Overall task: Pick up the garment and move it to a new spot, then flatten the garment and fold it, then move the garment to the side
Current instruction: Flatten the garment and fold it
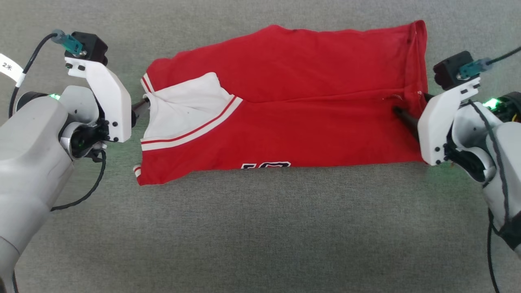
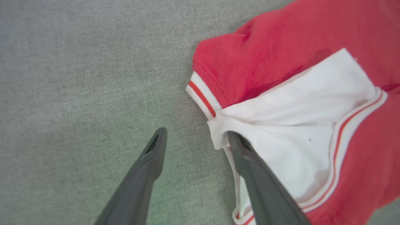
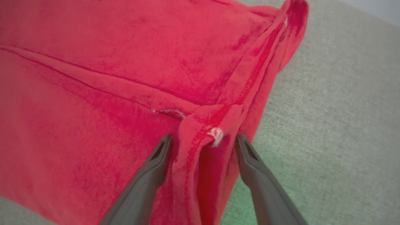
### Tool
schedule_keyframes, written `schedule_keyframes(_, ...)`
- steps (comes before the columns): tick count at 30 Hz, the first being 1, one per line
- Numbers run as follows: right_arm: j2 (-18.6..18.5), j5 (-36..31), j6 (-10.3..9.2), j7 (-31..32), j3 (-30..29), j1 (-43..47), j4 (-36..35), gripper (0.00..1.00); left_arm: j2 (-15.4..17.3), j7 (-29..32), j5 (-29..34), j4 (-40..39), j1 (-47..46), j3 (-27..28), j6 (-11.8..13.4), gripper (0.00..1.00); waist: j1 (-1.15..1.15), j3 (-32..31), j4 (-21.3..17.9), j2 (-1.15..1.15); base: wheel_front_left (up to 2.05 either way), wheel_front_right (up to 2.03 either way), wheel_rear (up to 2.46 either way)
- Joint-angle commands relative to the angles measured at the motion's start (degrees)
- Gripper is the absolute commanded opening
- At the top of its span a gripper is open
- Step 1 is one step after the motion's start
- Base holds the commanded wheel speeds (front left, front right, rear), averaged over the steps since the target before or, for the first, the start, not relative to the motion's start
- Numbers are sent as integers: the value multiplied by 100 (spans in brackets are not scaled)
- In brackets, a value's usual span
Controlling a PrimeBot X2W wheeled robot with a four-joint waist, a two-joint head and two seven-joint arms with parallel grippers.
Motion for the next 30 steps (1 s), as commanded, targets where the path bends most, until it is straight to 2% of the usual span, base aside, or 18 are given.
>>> schedule_keyframes(1,-53,54,-13,-174,-61,64,-21,100,18,3,-67,46,-46,46,-25,100,0,-75,36,0,0,0,0)
schedule_keyframes(6,-107,-4,-13,-572,-314,252,-134,100,94,77,-141,-56,4,75,-13,100,0,-199,101,0,0,0,0)
schedule_keyframes(13,15,-378,-13,-1362,-1126,779,-616,100,418,282,-222,-800,289,75,291,100,0,-406,204,0,0,0,0)
schedule_keyframes(18,246,-827,-13,-1815,-1818,1191,-1140,100,783,514,-414,-1750,732,48,709,100,0,-536,208,0,0,0,0)
schedule_keyframes(24,770,-1440,-13,-2186,-2638,1765,-2081,100,1258,626,-529,-3010,1292,6,1344,100,0,-614,143,0,0,0,0)
schedule_keyframes(27,1023,-1653,-13,-2283,-2927,2051,-2542,100,1437,565,-607,-3352,1510,39,1607,100,0,-619,72,0,0,0,0)
schedule_keyframes(30,1266,-1822,-13,-2299,-3066,2335,-2951,100,1521,495,-699,-3522,1730,55,1744,100,0,-611,-45,0,0,0,0)
